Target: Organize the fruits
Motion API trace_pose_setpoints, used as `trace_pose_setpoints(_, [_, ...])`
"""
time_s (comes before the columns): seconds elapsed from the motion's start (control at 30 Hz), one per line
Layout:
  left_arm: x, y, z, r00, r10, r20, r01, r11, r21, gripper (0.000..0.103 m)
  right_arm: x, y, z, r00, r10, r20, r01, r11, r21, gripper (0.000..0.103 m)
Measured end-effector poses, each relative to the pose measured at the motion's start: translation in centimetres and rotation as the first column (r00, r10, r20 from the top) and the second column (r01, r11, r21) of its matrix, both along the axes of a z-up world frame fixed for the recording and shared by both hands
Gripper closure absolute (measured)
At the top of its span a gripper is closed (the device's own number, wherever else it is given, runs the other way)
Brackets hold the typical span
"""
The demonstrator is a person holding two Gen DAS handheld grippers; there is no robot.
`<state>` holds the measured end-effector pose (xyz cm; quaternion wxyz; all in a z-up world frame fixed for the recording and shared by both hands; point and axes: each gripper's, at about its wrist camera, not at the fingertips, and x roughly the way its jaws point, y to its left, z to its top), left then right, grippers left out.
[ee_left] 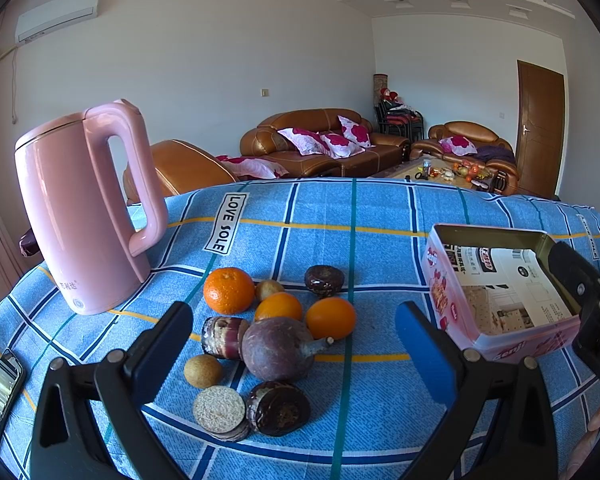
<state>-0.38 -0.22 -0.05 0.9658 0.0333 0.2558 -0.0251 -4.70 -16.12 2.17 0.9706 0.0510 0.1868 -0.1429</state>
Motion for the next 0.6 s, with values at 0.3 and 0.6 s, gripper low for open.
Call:
trace_pose_setpoints(0.3, [0.0,-0.01,-0.01,1.0,-0.001,0.0,0.001,1.0,0.0,0.0,0.04,0.05,-0.02,1.0,0.0,-0.001,0.0,1.0,0.0,0.001])
trace_pose_setpoints(0.6, [0.01,-0.02,-0.02,1.0,0.0,0.0,0.0,1.0,0.0,0.0,0.09,0.27,0.01,1.0,0.003,0.001,-0.003,1.0,-0.004,0.001])
